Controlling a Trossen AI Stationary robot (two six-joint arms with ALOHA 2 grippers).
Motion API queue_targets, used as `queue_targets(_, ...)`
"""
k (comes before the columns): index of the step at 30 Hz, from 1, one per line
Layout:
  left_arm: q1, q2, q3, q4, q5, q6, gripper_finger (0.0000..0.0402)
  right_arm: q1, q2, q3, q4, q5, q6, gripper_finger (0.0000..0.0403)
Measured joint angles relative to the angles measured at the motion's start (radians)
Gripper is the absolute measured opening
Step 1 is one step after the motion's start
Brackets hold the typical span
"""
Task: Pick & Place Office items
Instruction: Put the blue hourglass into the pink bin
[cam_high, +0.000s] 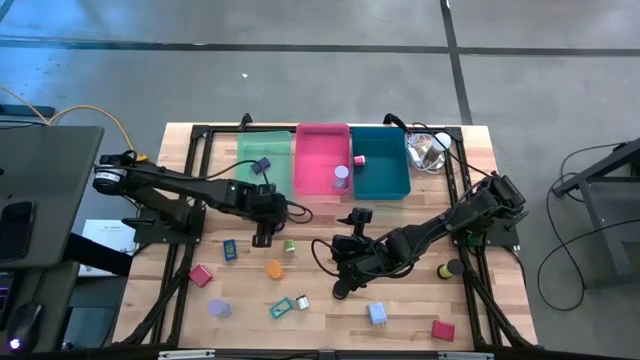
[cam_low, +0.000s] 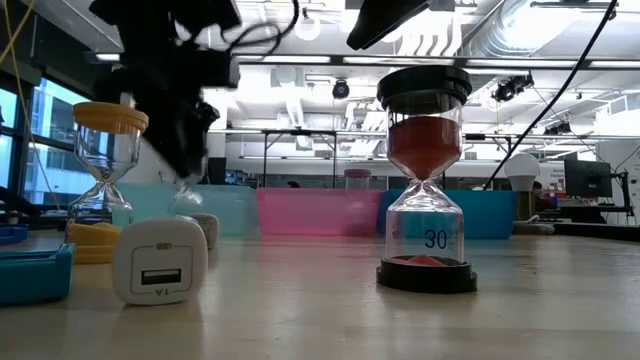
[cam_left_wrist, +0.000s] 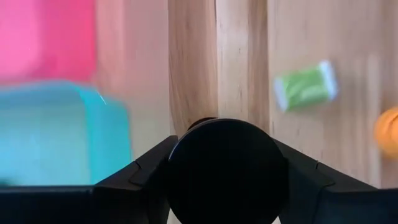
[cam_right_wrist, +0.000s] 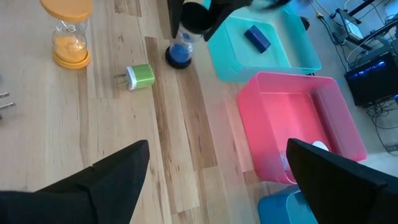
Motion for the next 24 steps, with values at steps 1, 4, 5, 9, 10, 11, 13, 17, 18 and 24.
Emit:
queue_targets(1,-0.003,-0.014,0.012,0.005,0.0,-0.003,0.02,0.0,0.0,0.0,0.0,0.0,0.0,0.0368)
queue_targets(4,0.003,-0.039,0.054,-0.012,-0.017,0.004,0.02,0.0,0.0,0.0,0.001,0.0,0.0,0.0368)
queue_targets(5,0.008,-0.042,0.074,-0.03,-0.032,0.011,0.02,0.0,0.0,0.0,0.001,0.0,0.0,0.0368)
queue_targets(9,0.046,-0.047,0.187,-0.092,-0.053,0.043,0.02,0.0,0.0,0.0,0.005,0.0,0.0,0.0368)
queue_targets(10,0.06,-0.047,0.211,-0.104,-0.052,0.052,0.02,0.0,0.0,0.0,0.006,0.0,0.002,0.0368)
queue_targets(11,0.076,-0.047,0.232,-0.111,-0.051,0.06,0.02,0.0,0.0,0.0,0.006,0.0,0.004,0.0368)
queue_targets(13,0.113,-0.047,0.278,-0.129,-0.05,0.081,0.02,0.0,0.0,0.0,0.006,0.0,0.005,0.0368)
queue_targets(17,0.22,-0.037,0.372,-0.158,-0.008,0.107,0.02,0.0,0.0,0.0,0.006,0.0,0.007,0.0368)
queue_targets(18,0.251,-0.03,0.391,-0.162,0.016,0.11,0.02,0.0,0.0,0.0,0.007,0.0,0.007,0.0368)
queue_targets(24,0.413,0.079,0.529,-0.172,0.119,0.171,0.02,0.0,0.0,0.0,0.014,0.0,0.008,0.0368)
